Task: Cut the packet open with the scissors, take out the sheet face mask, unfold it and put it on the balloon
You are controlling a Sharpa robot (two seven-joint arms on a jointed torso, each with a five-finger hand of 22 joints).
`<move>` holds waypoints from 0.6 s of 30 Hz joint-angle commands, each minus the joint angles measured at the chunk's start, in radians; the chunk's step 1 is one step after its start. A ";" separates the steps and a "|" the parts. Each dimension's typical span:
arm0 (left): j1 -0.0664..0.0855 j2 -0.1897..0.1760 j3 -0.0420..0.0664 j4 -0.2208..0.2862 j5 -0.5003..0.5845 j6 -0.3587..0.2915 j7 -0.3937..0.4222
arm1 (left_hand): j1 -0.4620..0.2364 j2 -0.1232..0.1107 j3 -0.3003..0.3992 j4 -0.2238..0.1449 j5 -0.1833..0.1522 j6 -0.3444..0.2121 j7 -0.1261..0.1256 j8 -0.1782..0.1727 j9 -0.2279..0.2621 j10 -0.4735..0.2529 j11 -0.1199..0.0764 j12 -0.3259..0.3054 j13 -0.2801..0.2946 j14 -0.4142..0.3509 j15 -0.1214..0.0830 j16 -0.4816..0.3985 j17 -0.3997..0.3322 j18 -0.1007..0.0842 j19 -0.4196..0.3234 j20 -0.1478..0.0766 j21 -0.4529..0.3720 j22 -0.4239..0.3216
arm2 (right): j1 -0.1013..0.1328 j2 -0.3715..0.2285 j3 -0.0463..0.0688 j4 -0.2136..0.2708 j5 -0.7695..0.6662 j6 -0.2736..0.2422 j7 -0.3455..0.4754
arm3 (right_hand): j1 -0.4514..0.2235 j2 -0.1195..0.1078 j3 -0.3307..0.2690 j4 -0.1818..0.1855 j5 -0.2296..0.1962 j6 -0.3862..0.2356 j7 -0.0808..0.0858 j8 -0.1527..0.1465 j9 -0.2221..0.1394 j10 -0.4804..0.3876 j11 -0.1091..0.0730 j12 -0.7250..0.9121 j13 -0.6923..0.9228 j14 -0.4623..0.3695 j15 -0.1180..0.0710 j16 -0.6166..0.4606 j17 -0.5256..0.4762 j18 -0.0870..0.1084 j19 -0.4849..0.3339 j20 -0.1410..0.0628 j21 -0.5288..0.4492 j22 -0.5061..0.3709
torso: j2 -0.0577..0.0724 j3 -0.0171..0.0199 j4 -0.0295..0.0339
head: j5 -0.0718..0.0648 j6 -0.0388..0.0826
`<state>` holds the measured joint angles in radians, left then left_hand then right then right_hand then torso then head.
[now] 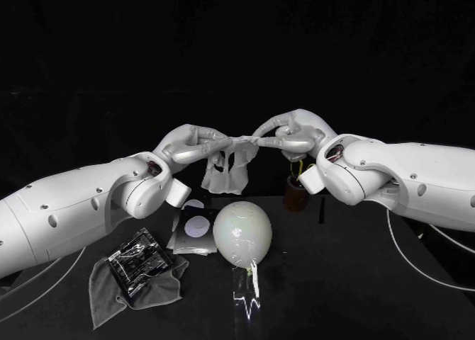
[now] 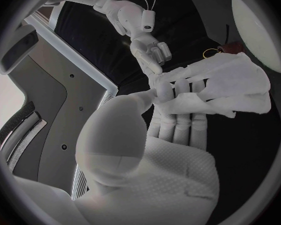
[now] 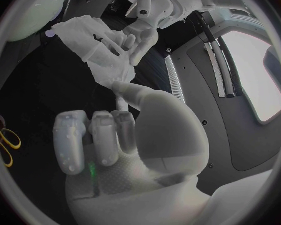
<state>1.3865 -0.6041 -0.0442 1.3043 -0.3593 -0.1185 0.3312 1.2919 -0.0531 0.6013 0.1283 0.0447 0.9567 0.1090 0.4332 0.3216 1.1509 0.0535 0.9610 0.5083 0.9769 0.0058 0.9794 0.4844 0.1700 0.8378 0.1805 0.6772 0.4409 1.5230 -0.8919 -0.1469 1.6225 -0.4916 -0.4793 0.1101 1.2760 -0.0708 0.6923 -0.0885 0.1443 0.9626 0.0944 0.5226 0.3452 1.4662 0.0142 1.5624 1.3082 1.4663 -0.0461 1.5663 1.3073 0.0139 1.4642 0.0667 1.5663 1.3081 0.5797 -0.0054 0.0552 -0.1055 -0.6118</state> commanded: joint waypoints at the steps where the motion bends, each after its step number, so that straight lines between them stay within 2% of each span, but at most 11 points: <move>1: 0.002 -0.001 0.002 -0.003 0.003 -0.020 0.017 | 0.011 0.002 -0.003 -0.002 0.003 0.004 0.005 -0.001 -0.001 0.000 -0.013 -0.004 -0.002 -0.001 -0.001 -0.004 -0.001 0.009 -0.002 0.001 -0.005 -0.001 | 0.013 -0.006 0.002 -0.003 -0.088 0.022 -0.062 | -0.015 0.001 0.006 0.001 -0.005 0.008 0.002 0.006 0.001 0.103 0.004 0.005 0.260 0.104 0.002 0.005 0.263 -0.014 0.107 0.000 0.004 0.263 | 0.000 -0.0007 -0.0007 | -0.002 0.002; 9: 0.002 0.002 0.001 -0.007 -0.001 -0.028 0.016 | 0.011 0.002 -0.004 -0.003 0.003 0.004 0.005 -0.001 -0.001 0.002 -0.013 -0.004 -0.002 0.000 -0.002 -0.003 -0.001 0.010 -0.001 0.001 -0.005 -0.001 | 0.042 -0.011 0.005 0.014 -0.174 0.059 -0.119 | -0.017 -0.001 0.010 -0.003 -0.013 0.009 0.002 0.008 0.001 0.103 0.003 0.005 0.260 0.104 0.002 0.005 0.263 -0.014 0.107 -0.001 0.004 0.263 | -0.001 -0.0001 -0.0003 | -0.002 0.002; 13: 0.002 0.005 0.001 -0.007 -0.004 -0.031 0.013 | 0.011 -0.001 -0.006 -0.003 0.004 0.003 0.005 -0.001 0.001 -0.005 -0.012 -0.018 -0.010 -0.007 0.000 -0.011 -0.004 0.009 -0.005 0.003 -0.009 -0.004 | 0.050 -0.011 0.007 0.029 -0.223 0.047 -0.152 | -0.017 -0.001 0.012 -0.006 -0.018 0.009 0.002 0.009 0.001 0.103 0.003 0.006 0.261 0.104 0.002 0.005 0.263 -0.014 0.107 -0.001 0.004 0.263 | 0.000 0.0001 -0.0006 | -0.001 0.002; 17: 0.002 0.006 0.001 -0.007 -0.019 -0.026 0.004 | 0.016 -0.006 -0.003 -0.004 0.004 -0.004 0.009 -0.001 0.005 -0.050 -0.005 -0.092 -0.048 -0.049 0.012 -0.055 -0.022 0.004 -0.035 0.015 -0.037 -0.019 | 0.059 -0.006 0.010 0.037 -0.265 0.008 -0.174 | -0.017 -0.001 0.014 -0.007 -0.019 0.010 0.002 0.010 0.001 0.105 0.003 0.008 0.263 0.104 0.001 0.005 0.263 -0.014 0.107 -0.001 0.004 0.263 | 0.000 0.0002 0.0001 | -0.003 0.005; 18: 0.002 0.007 0.001 -0.007 -0.024 -0.025 0.002 | 0.018 -0.011 -0.002 -0.006 0.004 -0.007 0.011 0.000 0.007 -0.063 -0.001 -0.127 -0.067 -0.060 0.017 -0.072 -0.029 0.004 -0.044 0.021 -0.050 -0.027 | 0.062 -0.004 0.011 0.036 -0.272 0.000 -0.179 | -0.017 -0.001 0.014 -0.007 -0.019 0.010 0.002 0.010 0.001 0.105 0.003 0.008 0.263 0.104 0.001 0.005 0.263 -0.014 0.107 -0.001 0.004 0.263 | 0.000 0.0001 0.0001 | -0.004 0.005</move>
<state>1.3868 -0.6000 -0.0443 1.2964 -0.3674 -0.1380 0.3317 1.3023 -0.0635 0.5985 0.1255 0.0447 0.9521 0.1153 0.4318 0.3271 1.1041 0.0558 0.8540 0.4515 0.9249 0.0198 0.9180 0.4593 0.1691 0.8009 0.1993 0.6347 0.4184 1.5817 -0.8978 -0.1377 1.6577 -0.6862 -0.4511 -0.0226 1.2670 -0.0696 0.7001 -0.0964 0.1274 0.9664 0.0982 0.5268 0.3456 1.4646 0.0127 1.5666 1.3073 1.4663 -0.0461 1.5673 1.3081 0.0139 1.4640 0.0667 1.5645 1.3074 0.5794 -0.0054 0.0548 -0.1074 -0.6081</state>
